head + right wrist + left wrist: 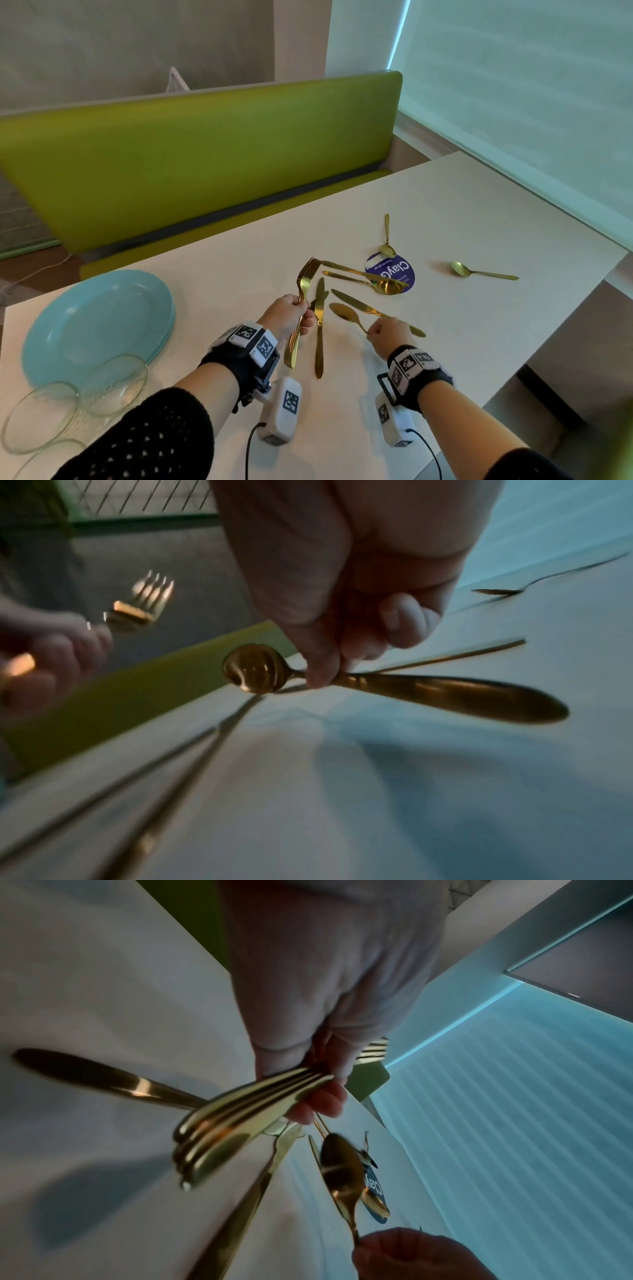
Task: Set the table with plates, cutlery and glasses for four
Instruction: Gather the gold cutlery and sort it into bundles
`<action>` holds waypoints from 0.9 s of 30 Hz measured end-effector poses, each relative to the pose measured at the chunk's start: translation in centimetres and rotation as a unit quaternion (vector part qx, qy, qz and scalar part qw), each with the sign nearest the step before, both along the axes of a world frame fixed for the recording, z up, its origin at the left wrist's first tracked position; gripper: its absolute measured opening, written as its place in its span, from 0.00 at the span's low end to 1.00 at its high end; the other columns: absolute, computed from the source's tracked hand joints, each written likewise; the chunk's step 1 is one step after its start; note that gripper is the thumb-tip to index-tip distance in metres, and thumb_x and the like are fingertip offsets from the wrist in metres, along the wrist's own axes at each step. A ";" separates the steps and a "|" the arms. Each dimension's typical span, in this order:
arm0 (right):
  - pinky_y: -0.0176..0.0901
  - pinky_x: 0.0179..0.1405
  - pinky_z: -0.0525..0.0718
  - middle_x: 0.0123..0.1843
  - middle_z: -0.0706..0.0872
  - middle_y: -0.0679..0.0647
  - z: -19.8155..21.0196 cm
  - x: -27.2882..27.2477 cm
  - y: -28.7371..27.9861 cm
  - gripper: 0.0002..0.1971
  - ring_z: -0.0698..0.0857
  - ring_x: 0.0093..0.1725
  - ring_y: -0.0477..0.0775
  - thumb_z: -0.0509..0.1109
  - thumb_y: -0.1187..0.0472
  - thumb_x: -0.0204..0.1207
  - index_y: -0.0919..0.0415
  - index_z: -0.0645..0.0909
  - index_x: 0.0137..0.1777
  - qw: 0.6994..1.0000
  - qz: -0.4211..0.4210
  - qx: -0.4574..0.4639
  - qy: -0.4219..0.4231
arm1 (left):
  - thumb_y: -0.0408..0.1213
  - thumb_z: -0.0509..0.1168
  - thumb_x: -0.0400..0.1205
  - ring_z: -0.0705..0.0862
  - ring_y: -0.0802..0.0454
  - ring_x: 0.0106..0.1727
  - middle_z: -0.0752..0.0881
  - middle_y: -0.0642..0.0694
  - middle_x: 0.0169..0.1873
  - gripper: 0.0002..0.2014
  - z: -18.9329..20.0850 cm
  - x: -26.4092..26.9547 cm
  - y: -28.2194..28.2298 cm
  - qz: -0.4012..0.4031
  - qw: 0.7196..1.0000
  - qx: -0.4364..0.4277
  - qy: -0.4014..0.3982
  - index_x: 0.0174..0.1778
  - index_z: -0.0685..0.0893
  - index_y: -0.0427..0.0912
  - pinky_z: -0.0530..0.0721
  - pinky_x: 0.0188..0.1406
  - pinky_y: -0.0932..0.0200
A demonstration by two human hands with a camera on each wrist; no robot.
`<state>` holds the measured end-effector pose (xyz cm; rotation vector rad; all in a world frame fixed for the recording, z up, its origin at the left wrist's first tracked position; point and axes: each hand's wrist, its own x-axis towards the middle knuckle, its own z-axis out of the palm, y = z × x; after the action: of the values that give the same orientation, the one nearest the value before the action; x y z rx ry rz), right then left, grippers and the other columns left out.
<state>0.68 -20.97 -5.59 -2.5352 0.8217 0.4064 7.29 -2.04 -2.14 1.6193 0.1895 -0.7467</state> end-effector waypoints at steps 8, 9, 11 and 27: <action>0.34 0.26 0.74 0.32 0.83 0.51 4.5 3.0 2.9 0.02 0.74 0.25 0.45 0.72 0.63 0.75 0.58 0.83 0.41 0.891 -0.110 0.428 -0.101 | 0.32 0.56 0.86 0.83 0.50 0.39 0.84 0.41 0.41 0.07 0.2 1.4 -1.4 0.030 0.999 -0.026 0.016 0.47 0.79 0.37 0.85 0.42 0.56; 0.35 0.26 0.72 0.32 0.85 0.51 4.7 3.3 3.3 0.04 0.74 0.24 0.46 0.72 0.64 0.76 0.59 0.83 0.40 0.876 -0.110 0.460 -0.097 | 0.33 0.57 0.86 0.84 0.49 0.39 0.84 0.42 0.41 0.07 0.2 1.5 -1.6 0.026 0.999 -0.029 0.018 0.46 0.79 0.38 0.86 0.44 0.54; 0.35 0.26 0.70 0.33 0.86 0.52 4.7 3.8 4.0 0.06 0.72 0.24 0.46 0.70 0.65 0.77 0.59 0.83 0.38 0.859 -0.100 0.494 -0.087 | 0.35 0.58 0.86 0.85 0.49 0.40 0.85 0.42 0.40 0.07 0.3 1.6 -1.8 0.011 0.999 -0.023 0.023 0.46 0.80 0.40 0.87 0.46 0.52; 0.33 0.25 0.72 0.34 0.86 0.49 2.9 7.6 2.2 0.04 0.76 0.26 0.45 0.72 0.61 0.76 0.56 0.84 0.40 0.923 -0.003 0.379 -0.061 | 0.33 0.56 0.87 0.84 0.48 0.36 0.82 0.39 0.37 0.10 0.4 3.9 -4.1 0.011 0.997 -0.034 0.075 0.56 0.78 0.31 0.88 0.38 0.54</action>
<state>8.29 -18.80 -2.74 -1.8086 0.4888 0.4499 11.16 -6.10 -1.70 1.4952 0.2872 -0.8497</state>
